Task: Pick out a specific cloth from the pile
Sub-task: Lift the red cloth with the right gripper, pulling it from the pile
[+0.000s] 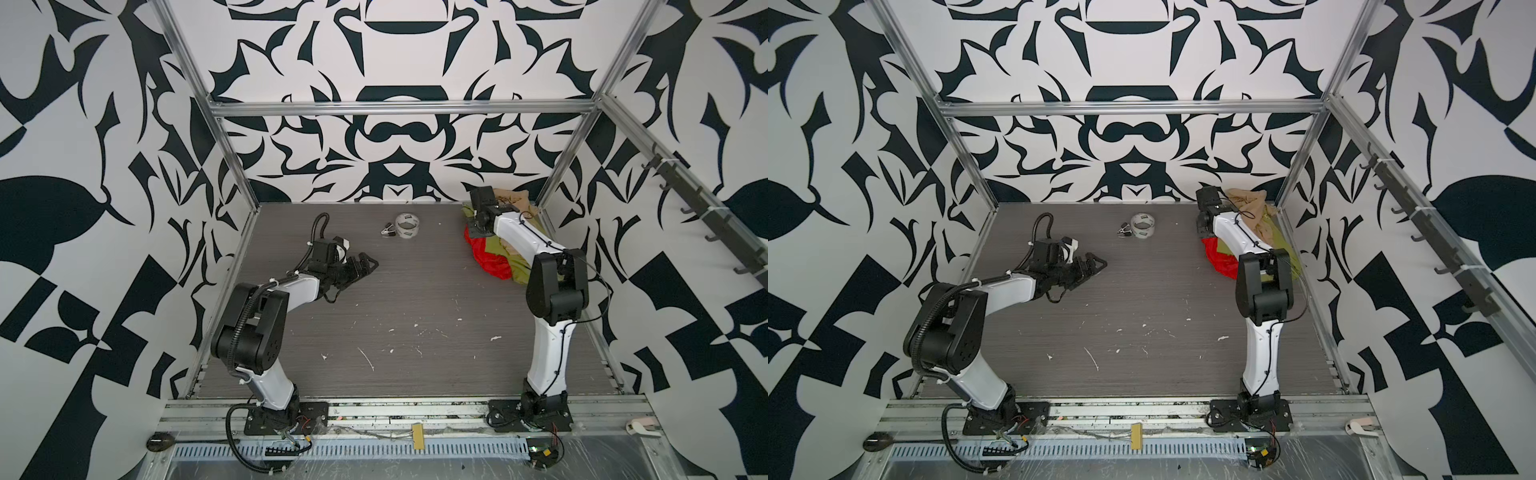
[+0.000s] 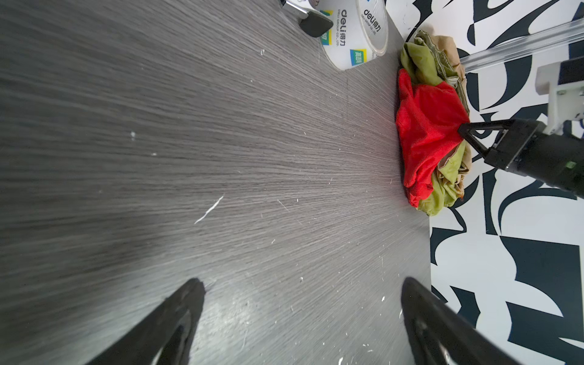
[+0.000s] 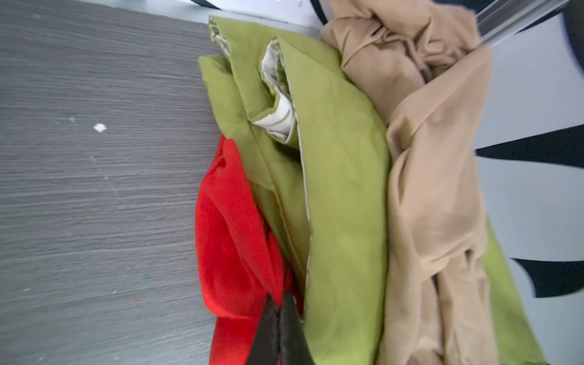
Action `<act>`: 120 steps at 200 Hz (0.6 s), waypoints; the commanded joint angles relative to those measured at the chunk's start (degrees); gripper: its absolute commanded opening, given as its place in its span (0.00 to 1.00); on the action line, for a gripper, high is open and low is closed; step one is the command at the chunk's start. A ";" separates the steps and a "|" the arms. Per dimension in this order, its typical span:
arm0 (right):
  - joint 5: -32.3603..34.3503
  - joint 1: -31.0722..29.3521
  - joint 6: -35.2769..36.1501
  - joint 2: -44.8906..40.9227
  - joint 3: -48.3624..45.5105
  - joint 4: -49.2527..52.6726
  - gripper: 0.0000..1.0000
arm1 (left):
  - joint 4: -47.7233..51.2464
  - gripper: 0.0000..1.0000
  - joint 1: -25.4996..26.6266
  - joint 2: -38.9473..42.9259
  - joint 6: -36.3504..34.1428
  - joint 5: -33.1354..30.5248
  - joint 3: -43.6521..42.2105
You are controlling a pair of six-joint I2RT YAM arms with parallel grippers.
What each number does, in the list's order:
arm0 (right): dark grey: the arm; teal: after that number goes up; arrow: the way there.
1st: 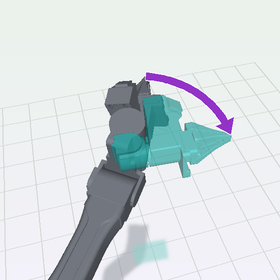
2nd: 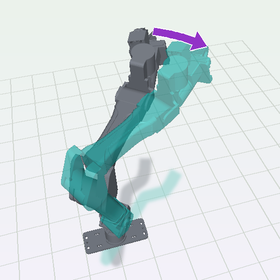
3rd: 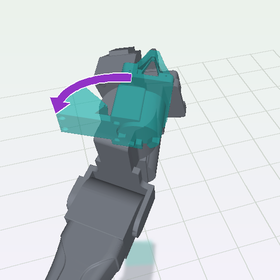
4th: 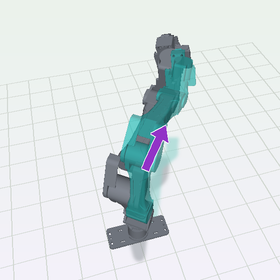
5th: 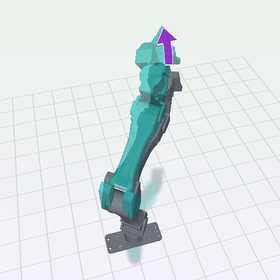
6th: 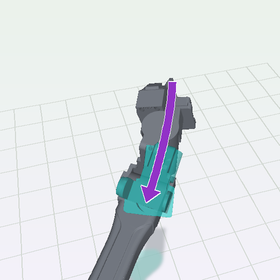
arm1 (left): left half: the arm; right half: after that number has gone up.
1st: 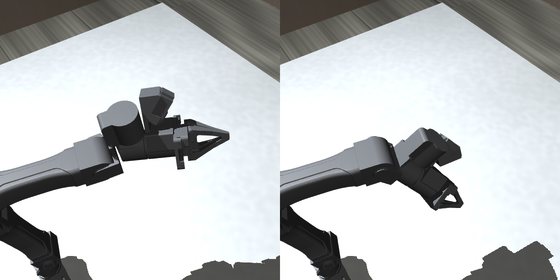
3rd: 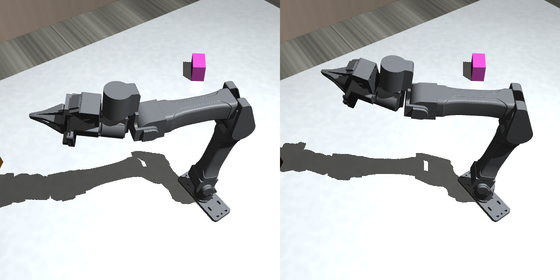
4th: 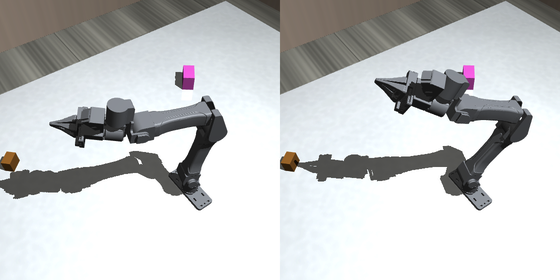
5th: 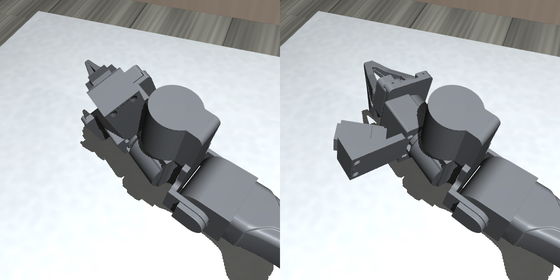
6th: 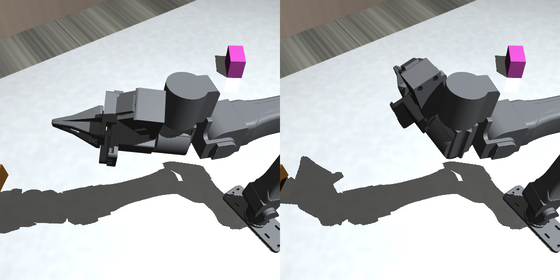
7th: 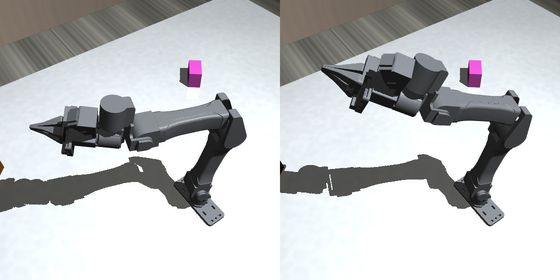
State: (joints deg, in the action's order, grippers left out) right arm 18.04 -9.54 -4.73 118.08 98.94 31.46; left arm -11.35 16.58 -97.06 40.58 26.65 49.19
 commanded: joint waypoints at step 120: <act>-28.21 8.97 -11.56 -9.14 -9.26 -12.14 0.00 | -0.82 1.00 0.56 1.16 0.73 0.33 0.29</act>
State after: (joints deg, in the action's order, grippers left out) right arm -3.31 -2.66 -12.12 113.89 91.20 24.16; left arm -11.40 16.91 -97.03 40.75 26.68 49.19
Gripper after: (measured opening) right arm 0.047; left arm 0.995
